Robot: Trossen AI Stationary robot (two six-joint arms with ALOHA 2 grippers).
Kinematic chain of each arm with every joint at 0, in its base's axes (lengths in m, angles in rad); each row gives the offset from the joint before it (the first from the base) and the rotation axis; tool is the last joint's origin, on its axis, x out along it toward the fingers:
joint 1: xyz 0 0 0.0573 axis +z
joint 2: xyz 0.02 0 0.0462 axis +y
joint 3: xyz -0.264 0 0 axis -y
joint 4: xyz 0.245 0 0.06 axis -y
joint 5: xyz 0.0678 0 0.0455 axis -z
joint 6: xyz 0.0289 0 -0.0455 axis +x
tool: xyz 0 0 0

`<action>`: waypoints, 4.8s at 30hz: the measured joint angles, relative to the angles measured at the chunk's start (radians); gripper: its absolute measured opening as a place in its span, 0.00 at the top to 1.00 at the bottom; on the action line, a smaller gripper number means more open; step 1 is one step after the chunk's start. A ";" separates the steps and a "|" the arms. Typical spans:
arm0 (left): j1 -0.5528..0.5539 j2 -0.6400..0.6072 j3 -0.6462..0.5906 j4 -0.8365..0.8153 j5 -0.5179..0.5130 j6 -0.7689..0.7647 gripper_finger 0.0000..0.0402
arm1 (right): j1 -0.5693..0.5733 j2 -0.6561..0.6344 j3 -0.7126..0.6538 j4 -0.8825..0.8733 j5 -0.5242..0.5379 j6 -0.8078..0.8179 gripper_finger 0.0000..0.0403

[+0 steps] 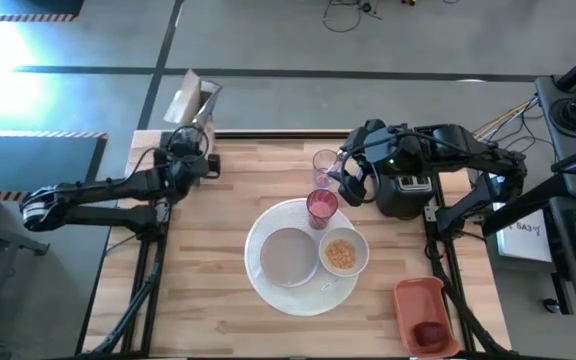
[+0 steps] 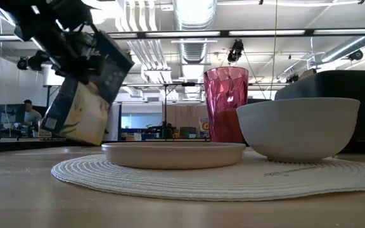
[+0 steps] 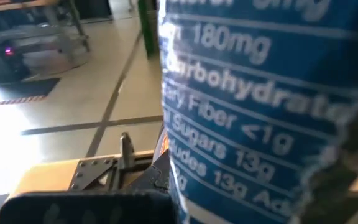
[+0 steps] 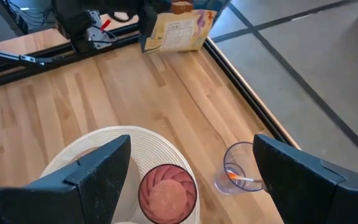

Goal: Arrange a breakfast setting
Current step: Pour the cereal from the cereal box into the white bowl, then put the bagel from the toaster on the gray plate

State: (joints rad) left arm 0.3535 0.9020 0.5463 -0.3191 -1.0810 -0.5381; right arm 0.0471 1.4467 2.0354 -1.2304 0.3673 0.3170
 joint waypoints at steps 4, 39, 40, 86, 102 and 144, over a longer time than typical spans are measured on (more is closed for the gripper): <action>0.000 0.004 -0.030 0.000 -0.038 -0.081 0.87 | 0.000 0.000 0.000 0.000 0.000 0.023 0.19; 0.002 0.016 0.302 -0.797 0.197 -0.309 0.43 | 0.000 0.001 0.000 -0.054 0.000 0.031 0.19; 0.002 0.016 0.325 -0.829 0.229 -0.309 0.42 | 0.000 0.001 0.000 -0.055 0.000 0.031 0.19; -0.446 0.032 0.736 -0.590 0.792 0.149 0.41 | -0.110 -0.142 -0.422 -0.341 -0.100 0.687 0.19; -0.499 0.157 0.734 -0.586 0.566 0.224 0.41 | -0.493 -0.258 -0.618 -0.340 -0.258 0.568 0.19; -0.506 0.177 0.733 -0.548 0.486 0.259 0.41 | -0.645 -0.182 -0.666 -0.323 -0.236 0.298 0.51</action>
State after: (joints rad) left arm -0.1520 1.0786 1.2795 -0.8669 -0.5953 -0.2794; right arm -0.5983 1.2652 1.3695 -1.5536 0.1314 0.6147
